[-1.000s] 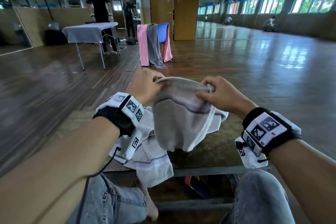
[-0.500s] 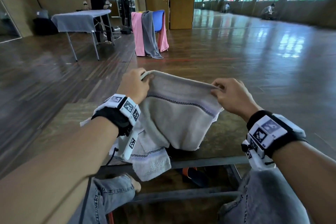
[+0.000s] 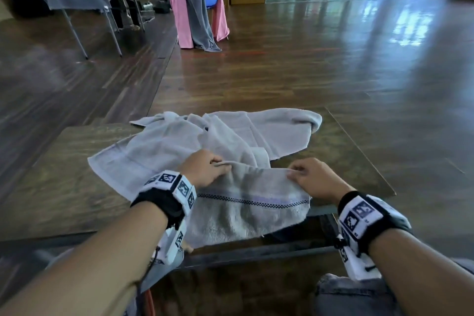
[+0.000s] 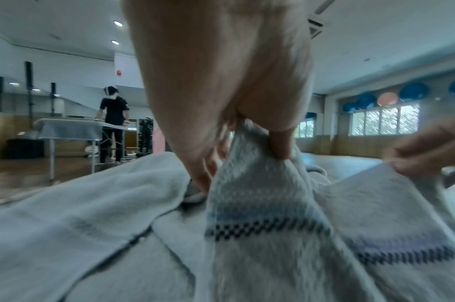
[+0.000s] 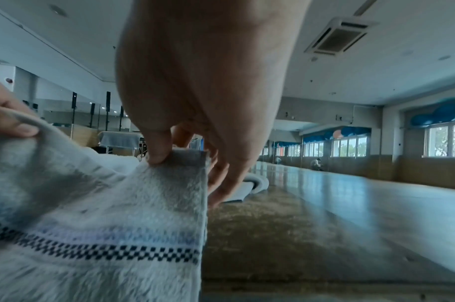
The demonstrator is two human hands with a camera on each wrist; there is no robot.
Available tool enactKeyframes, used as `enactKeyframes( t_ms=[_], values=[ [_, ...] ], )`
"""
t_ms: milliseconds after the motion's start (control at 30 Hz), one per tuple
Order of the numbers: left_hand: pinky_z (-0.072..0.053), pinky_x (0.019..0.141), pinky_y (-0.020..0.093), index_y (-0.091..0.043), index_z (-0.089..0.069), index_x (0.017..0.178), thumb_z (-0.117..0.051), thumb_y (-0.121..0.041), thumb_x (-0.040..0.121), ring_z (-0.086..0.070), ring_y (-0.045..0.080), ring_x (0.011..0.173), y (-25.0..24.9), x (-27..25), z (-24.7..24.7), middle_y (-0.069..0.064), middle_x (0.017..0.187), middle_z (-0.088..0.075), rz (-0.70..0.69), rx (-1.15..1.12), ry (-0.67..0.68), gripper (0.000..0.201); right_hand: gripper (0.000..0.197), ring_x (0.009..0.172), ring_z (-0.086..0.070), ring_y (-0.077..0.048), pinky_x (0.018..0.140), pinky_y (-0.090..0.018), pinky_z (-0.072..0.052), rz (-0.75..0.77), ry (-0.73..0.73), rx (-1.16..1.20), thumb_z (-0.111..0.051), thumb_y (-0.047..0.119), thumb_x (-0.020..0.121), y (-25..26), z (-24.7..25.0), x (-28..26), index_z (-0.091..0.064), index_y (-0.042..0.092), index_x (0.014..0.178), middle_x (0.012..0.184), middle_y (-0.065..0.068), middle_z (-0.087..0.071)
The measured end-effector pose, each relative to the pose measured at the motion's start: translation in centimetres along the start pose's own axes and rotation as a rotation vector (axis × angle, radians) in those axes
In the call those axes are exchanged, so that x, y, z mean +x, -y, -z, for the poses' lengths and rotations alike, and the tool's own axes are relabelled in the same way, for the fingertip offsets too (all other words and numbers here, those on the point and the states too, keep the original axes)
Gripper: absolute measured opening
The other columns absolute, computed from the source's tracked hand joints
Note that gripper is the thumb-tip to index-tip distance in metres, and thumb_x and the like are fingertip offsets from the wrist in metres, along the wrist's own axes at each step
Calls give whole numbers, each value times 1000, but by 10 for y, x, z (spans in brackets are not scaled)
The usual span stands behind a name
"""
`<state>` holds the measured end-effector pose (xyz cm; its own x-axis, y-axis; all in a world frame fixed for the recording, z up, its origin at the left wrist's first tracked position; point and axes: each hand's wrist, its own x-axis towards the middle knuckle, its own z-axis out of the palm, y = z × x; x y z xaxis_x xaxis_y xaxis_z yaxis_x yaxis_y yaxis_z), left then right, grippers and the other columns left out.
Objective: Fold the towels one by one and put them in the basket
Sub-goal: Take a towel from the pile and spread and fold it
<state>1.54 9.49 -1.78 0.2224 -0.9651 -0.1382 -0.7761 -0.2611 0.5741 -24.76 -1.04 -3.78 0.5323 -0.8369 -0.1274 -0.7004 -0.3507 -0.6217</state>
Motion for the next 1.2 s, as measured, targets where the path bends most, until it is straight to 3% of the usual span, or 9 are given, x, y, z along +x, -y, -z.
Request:
enactKeyframes(
  t_ms=[200, 300, 433, 600, 800, 900, 1000, 1067, 1200],
  values=[
    [-32, 60, 31, -16, -41, 48, -64, -38, 94, -44, 16, 55, -4, 20, -30, -2, 48, -43, 46, 29, -47, 56, 21, 73, -56, -14, 72, -32, -46, 30, 49, 201, -66, 28, 97, 0, -40, 28, -70, 20, 78, 75, 3, -65],
    [-33, 52, 24, -11, -61, 57, -65, -34, 94, -50, 19, 57, -5, 23, -36, 3, 55, -55, 31, -20, -124, 43, 22, 67, -50, -14, 68, -31, -42, 33, 38, 244, -66, 26, 97, 8, -55, 35, -68, 13, 79, 70, -1, -59],
    [-43, 60, 26, -2, -74, 81, -68, -31, 93, -60, 20, 69, -13, 27, -35, 13, 77, -72, -40, -166, -157, 32, 25, 63, -44, -10, 61, -25, -38, 46, 12, 422, -65, 19, 98, 18, -59, 33, -70, 1, 81, 65, 1, -51],
    [-27, 49, 18, -6, -60, 60, -69, -30, 92, -35, 4, 51, -46, 32, -23, -10, 52, -42, -106, -345, -140, 41, 28, 69, -46, -18, 67, -33, -37, 67, -139, 589, -60, 15, 101, 33, -32, 26, -64, -5, 82, 71, -9, -53],
    [-56, 79, 37, -18, -78, 88, -68, -20, 93, -66, 18, 84, -116, 33, 19, 9, 89, -76, -243, -835, -264, 11, 11, 77, -66, -4, 71, -17, -51, 331, -454, 599, -63, 16, 99, 59, 44, 13, -71, 15, 92, 81, 10, -72],
    [-52, 94, 53, -9, -79, 97, -67, -18, 94, -65, 30, 95, -139, 33, 32, 28, 111, -69, -309, -1066, -155, 16, 9, 81, -65, -2, 74, -14, -50, 483, -614, 581, -64, 14, 97, 63, 72, 0, -72, 17, 92, 84, 12, -72],
    [-54, 83, 38, -13, -79, 94, -68, -21, 93, -66, 19, 88, -137, 38, 26, 11, 95, -75, -339, -935, -126, 14, 15, 72, -59, 3, 68, -12, -46, 492, -570, 537, -64, 18, 96, 48, 80, -8, -70, 23, 83, 74, 17, -67],
    [-48, 70, 27, -18, -75, 76, -67, -26, 93, -59, 10, 71, -124, 39, 16, -2, 75, -68, -302, -643, -145, 20, 21, 67, -55, 5, 67, -16, -44, 362, -440, 413, -66, 22, 96, 29, 76, -9, -68, 26, 75, 69, 19, -64],
    [-28, 53, 27, -16, -44, 51, -66, -35, 93, -36, 12, 54, -72, 41, -8, 0, 54, -42, -154, -20, -97, 51, 21, 77, -64, -15, 69, -34, -51, 24, -354, 70, -65, 35, 95, -22, 57, -14, -69, 32, 75, 76, 7, -69]
  ],
)
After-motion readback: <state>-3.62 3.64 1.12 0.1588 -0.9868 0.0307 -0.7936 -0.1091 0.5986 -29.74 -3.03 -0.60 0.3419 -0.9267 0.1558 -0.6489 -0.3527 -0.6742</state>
